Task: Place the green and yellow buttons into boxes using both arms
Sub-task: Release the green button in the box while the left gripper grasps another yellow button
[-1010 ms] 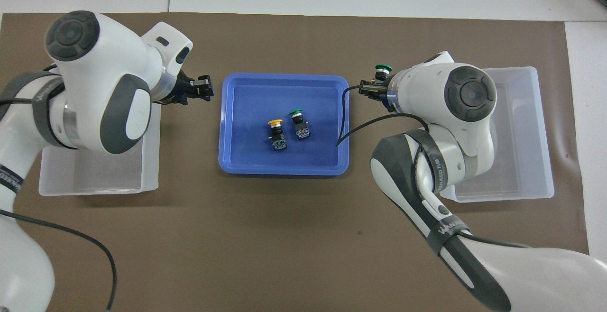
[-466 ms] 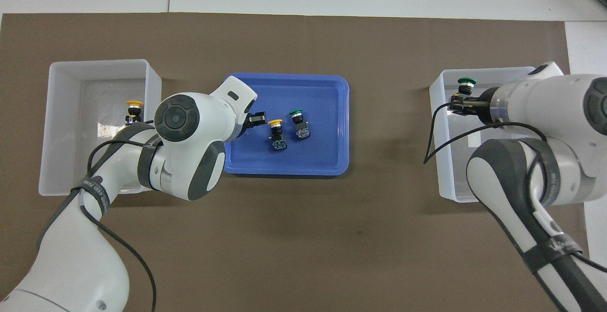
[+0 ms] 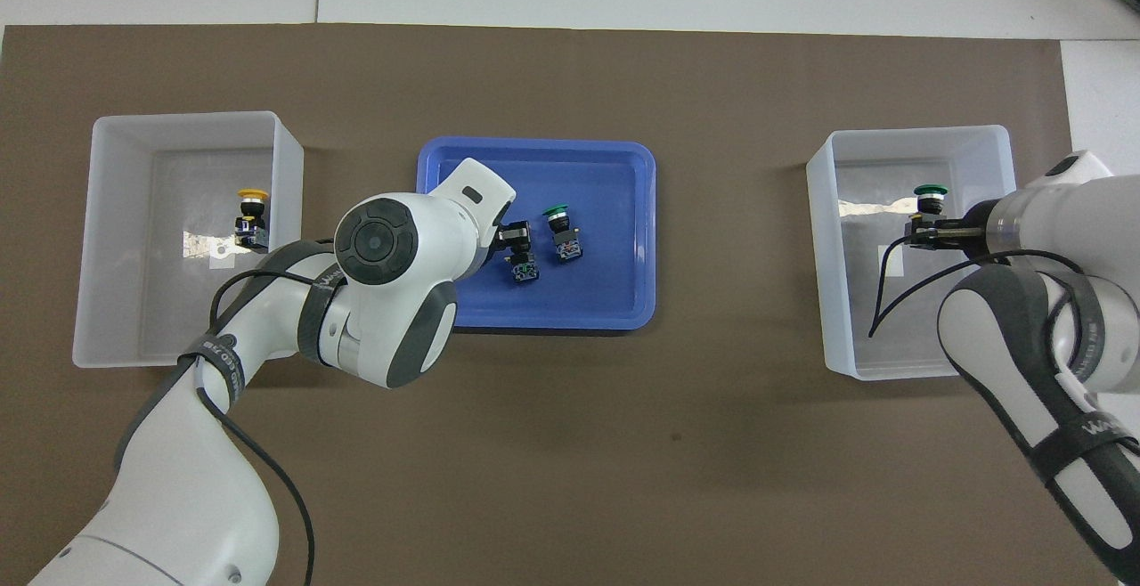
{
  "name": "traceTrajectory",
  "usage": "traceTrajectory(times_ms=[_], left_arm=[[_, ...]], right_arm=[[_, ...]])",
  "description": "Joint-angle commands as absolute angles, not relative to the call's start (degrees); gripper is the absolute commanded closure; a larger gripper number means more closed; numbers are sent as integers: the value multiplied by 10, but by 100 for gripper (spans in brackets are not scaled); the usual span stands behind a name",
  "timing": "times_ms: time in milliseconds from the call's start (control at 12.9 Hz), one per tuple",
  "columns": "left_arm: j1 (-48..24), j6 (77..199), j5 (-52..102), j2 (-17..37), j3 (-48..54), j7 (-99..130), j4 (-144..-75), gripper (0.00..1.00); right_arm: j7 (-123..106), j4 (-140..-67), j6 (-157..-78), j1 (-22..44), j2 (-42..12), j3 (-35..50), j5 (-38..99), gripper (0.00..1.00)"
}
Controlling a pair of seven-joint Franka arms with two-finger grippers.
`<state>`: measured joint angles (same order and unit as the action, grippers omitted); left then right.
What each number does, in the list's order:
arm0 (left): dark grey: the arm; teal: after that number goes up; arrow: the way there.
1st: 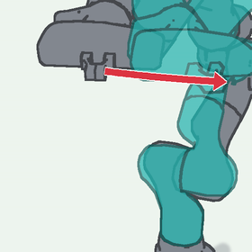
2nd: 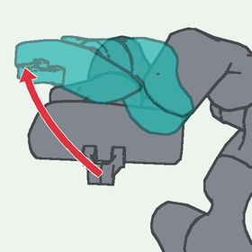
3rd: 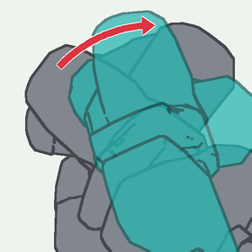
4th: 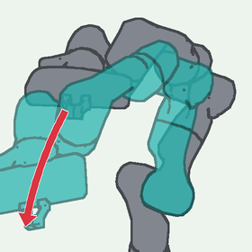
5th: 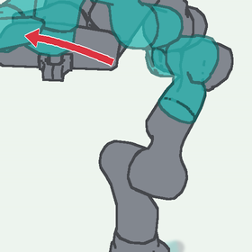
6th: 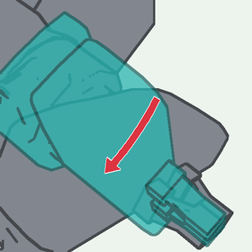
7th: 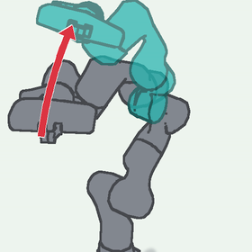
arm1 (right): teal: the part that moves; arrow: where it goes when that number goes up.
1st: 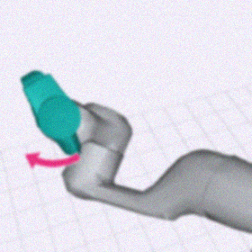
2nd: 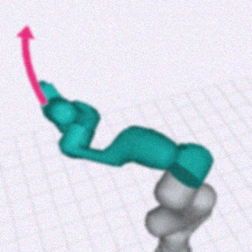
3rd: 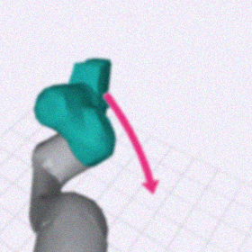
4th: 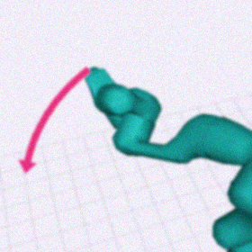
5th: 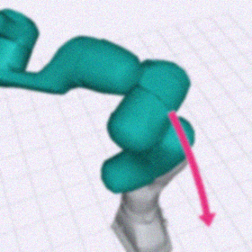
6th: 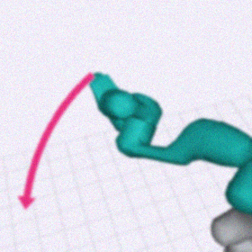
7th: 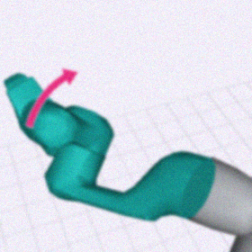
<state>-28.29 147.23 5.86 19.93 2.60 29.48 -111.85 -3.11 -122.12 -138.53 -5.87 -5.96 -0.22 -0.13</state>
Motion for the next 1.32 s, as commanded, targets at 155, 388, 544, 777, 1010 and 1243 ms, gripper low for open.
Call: traceTrajectory(times_ms=[155, 388, 544, 777, 1010, 1243], left_arm=[[-314, 1503, 60, 215, 16, 316, -1124, 45], [-325, 1532, 60, 233, 15, 334, -1126, 45], [-325, 1531, 60, 233, 15, 334, -1128, 54], [-323, 1524, 60, 233, 15, 333, -1126, 100], [-315, 1482, 60, 233, 12, 333, -1097, 100], [-292, 1389, 60, 231, 1, 332, -1023, 100]], right_arm=[[-62, -1227, -1457, -81, -120, 5, 10, 100], [-72, -1226, -1472, -97, -142, 5, 10, 100], [-73, -1226, -1472, -98, -144, 5, 10, 100], [-67, -1220, -1466, -96, -144, 6, 10, 3], [-56, -1191, -1452, -70, -125, 10, 10, 0], [-6, -1098, -1336, -25, -125, 10, 10, 0]])
